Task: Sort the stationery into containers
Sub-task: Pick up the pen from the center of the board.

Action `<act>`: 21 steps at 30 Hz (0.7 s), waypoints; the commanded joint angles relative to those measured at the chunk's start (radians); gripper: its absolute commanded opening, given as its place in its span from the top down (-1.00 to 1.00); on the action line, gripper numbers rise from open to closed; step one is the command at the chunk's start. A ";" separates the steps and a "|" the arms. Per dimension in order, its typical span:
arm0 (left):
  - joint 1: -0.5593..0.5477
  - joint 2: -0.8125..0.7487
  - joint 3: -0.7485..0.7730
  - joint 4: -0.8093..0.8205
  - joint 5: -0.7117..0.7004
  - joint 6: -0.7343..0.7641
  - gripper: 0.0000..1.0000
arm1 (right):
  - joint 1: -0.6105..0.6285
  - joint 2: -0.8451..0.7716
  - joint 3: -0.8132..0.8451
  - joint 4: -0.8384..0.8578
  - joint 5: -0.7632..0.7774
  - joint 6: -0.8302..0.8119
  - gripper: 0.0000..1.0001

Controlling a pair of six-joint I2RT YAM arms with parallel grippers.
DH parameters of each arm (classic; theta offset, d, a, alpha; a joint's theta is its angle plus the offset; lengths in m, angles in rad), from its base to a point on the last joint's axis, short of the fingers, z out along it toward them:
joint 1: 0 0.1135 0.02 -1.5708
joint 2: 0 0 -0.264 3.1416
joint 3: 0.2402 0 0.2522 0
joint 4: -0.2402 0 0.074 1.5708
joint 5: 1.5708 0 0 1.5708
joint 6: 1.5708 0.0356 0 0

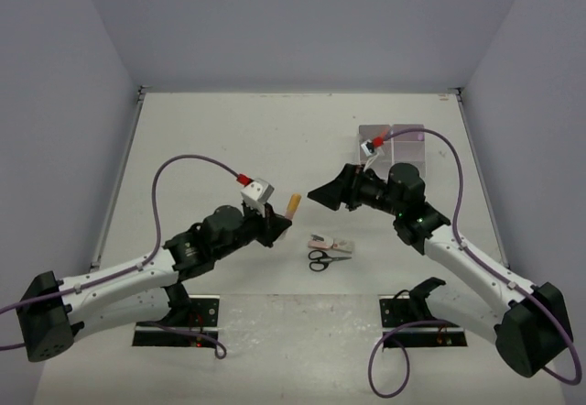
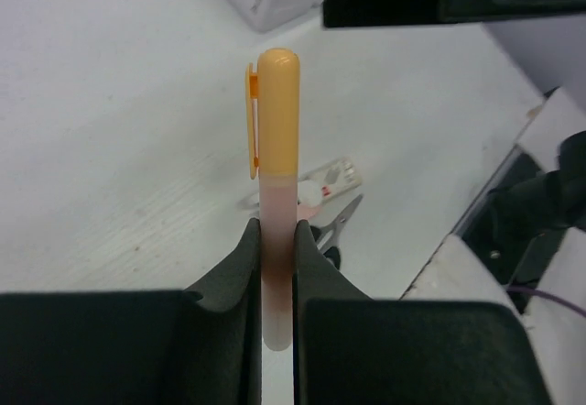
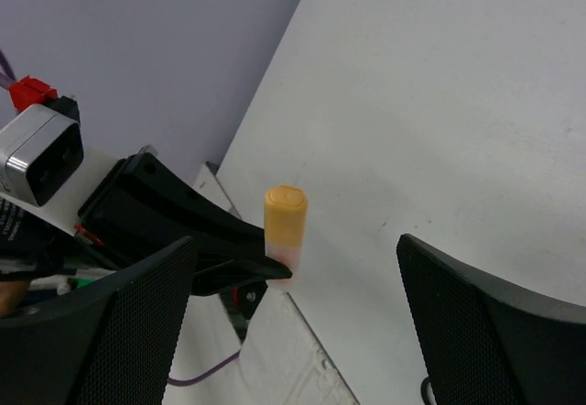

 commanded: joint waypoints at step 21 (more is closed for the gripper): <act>-0.002 -0.086 -0.112 0.472 0.212 -0.245 0.08 | 0.156 0.037 -0.038 0.396 -0.157 0.075 1.00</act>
